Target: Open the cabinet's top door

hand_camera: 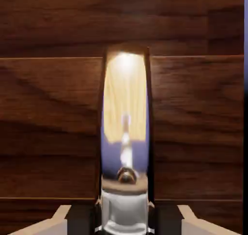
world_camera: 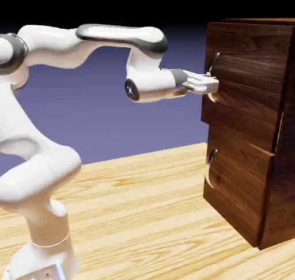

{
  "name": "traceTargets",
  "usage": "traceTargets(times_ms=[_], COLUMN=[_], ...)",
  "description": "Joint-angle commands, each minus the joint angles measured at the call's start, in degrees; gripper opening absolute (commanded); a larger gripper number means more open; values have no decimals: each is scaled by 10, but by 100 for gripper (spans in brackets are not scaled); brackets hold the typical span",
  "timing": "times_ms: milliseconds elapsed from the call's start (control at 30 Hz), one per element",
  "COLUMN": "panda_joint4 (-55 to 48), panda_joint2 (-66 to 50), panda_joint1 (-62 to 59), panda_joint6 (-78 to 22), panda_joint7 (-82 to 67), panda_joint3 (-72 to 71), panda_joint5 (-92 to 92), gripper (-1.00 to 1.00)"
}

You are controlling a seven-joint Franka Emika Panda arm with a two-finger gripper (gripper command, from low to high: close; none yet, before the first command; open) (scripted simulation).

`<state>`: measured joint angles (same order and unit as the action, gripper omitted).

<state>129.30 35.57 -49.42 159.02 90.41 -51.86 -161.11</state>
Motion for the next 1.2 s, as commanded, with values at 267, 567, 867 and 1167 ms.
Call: traceTargets(times_ms=[267, 567, 867, 1167], panda_joint4=[15, 122, 209, 226], panda_joint2=[-60, 0, 66, 72], panda_joint1=[165, 294, 340, 326], panda_joint6=[14, -80, -231, -443], panda_joint7=[-97, 60, 178, 233], panda_joint3=[144, 295, 434, 588], panda_joint5=[3, 227, 452, 669], gripper=[-100, -100, -100, -100])
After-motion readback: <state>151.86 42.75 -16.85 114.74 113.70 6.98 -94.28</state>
